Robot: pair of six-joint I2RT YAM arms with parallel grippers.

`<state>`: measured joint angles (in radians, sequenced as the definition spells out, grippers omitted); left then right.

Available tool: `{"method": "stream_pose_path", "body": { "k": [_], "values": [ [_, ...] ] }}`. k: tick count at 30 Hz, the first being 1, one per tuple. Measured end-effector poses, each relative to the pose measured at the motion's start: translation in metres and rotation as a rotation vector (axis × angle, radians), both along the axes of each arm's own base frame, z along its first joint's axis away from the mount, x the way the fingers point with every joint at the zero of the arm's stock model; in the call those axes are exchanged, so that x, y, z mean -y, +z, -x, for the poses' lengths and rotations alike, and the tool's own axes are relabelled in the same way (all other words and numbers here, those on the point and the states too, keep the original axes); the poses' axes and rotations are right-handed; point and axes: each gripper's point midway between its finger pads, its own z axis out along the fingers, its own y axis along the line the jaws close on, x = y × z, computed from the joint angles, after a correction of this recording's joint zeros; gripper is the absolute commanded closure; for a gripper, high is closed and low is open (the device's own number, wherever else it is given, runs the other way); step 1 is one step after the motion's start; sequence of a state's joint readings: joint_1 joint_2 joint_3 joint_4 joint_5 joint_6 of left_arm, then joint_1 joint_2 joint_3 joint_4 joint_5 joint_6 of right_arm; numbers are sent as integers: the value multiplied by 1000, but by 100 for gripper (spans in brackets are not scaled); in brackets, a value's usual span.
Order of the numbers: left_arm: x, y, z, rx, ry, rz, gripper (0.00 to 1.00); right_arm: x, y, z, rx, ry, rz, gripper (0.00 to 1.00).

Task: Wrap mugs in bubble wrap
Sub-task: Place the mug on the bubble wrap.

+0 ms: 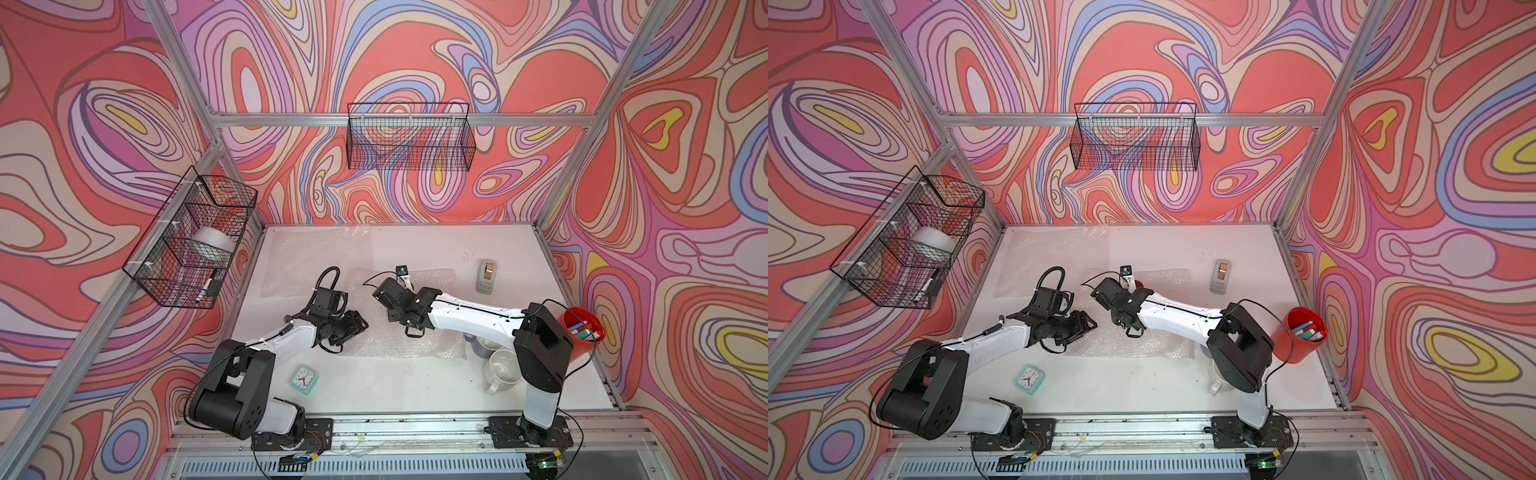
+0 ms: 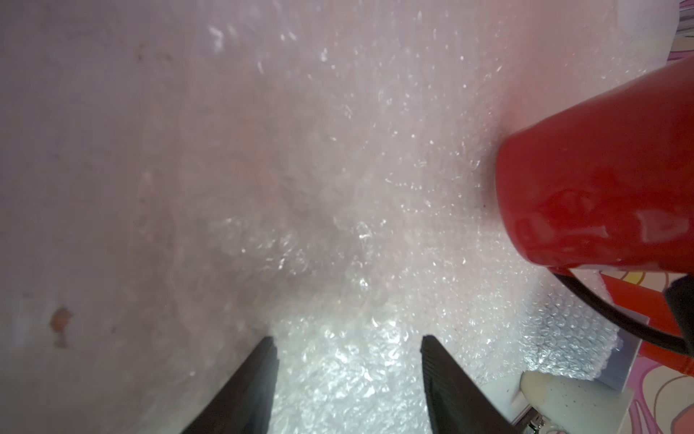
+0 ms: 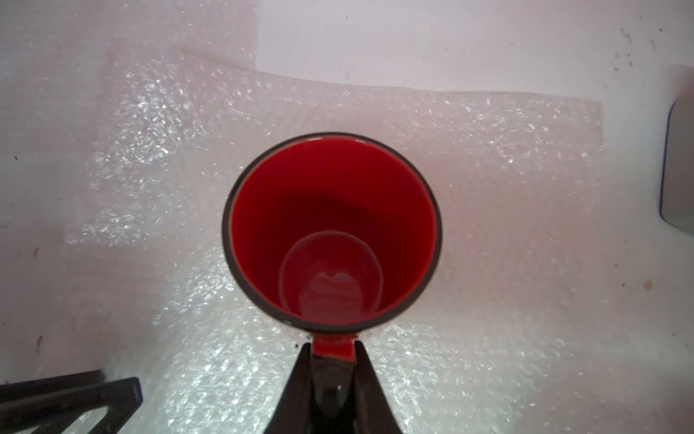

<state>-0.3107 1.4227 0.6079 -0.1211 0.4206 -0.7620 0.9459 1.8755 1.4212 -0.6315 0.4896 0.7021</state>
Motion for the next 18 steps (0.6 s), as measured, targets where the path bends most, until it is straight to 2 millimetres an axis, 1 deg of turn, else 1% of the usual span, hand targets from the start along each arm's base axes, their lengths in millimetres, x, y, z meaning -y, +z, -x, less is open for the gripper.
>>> {"method": "stream_pose_path", "body": {
  "k": [5,10,13,15,18],
  "values": [
    [4,-1,2,1,1,6,36,-1,-2,4,-12,-8,-4,100],
    [4,1,1,3,13,6,36,-2,-4,7,-33,-20,-28,99],
    [2,7,1,19,23,0,36,-5,-9,11,-59,-17,-52,82],
    [1,13,2,36,25,-2,36,-7,-12,16,-86,-5,-70,74],
    [-1,21,2,56,31,-7,35,-16,-18,23,-132,25,-108,58]
  ]
}}
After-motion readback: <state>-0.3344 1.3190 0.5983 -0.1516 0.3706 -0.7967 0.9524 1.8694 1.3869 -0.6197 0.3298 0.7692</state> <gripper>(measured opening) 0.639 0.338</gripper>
